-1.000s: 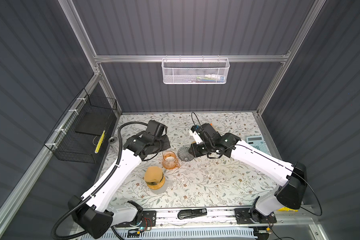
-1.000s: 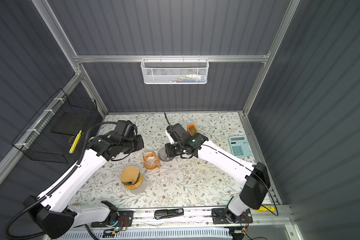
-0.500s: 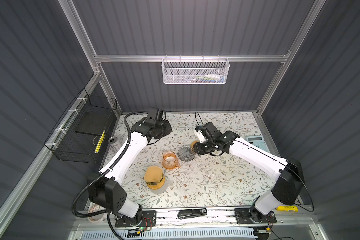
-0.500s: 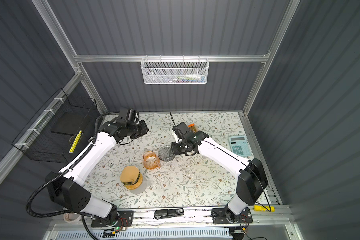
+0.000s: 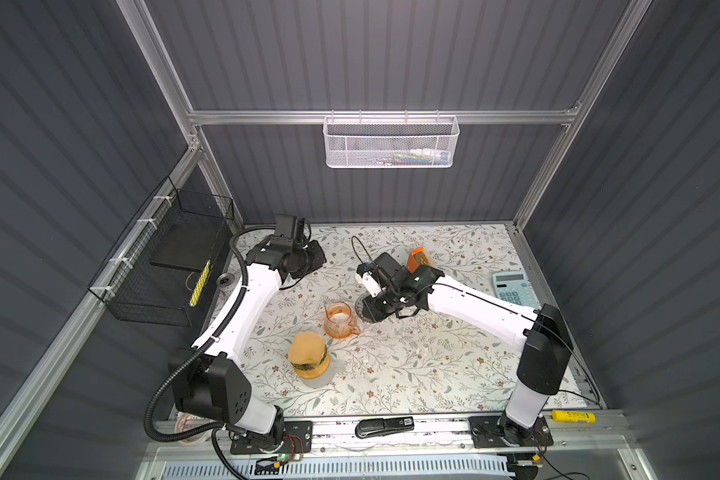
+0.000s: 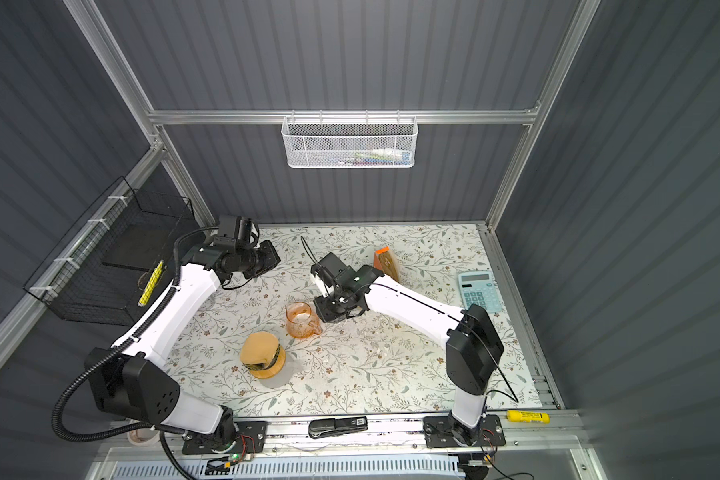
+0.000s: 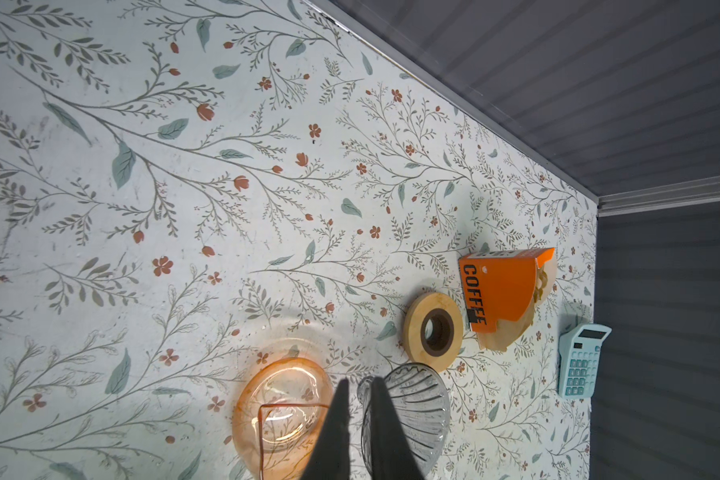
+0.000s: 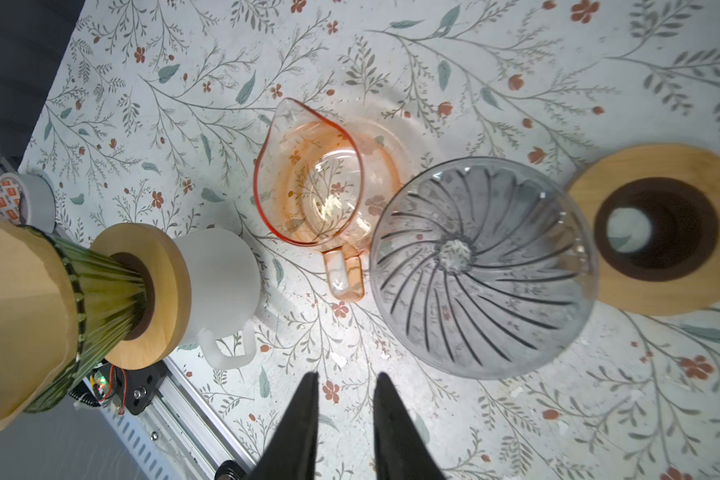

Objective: Place the coffee filter in the dripper
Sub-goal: 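Move the right gripper down over the pink glass jug's handle while the left gripper rests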

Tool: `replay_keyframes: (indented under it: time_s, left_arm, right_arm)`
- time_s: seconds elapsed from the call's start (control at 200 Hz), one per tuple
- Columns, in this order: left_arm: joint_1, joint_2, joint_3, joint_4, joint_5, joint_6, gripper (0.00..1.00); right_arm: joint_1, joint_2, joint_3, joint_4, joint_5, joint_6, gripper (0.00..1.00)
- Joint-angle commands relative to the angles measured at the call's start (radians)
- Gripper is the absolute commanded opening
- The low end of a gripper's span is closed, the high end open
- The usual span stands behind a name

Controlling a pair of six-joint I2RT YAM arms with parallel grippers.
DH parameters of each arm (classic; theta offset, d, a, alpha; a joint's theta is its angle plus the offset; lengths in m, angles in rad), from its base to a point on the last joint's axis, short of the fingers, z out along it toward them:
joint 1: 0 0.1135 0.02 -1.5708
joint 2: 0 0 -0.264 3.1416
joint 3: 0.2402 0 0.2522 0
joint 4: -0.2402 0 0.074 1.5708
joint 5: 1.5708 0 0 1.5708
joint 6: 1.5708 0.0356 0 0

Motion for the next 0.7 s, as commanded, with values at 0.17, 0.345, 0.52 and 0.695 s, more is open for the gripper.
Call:
replay_keyframes:
  time_s: [0.17,0.345,0.52,0.695]
  left_arm:
    - [0.071,-0.06,-0.085,0.016,0.085,0.043,0.13]
    - [0.092,-0.08,-0.116,0.017,0.098,0.053,0.13]
    - [0.102,-0.087,-0.139,0.022,0.113,0.052,0.13]
    - [0.106,-0.088,-0.141,0.023,0.122,0.052,0.13]
  right_arm:
    - [0.043,0.103,0.074,-0.023,-0.04,0.004,0.34]
    - [0.044,0.149,0.097,-0.033,-0.017,0.003,0.37]
    - [0.045,0.197,0.137,-0.051,-0.009,-0.008,0.38]
    - [0.045,0.22,0.146,-0.053,0.013,-0.003,0.38]
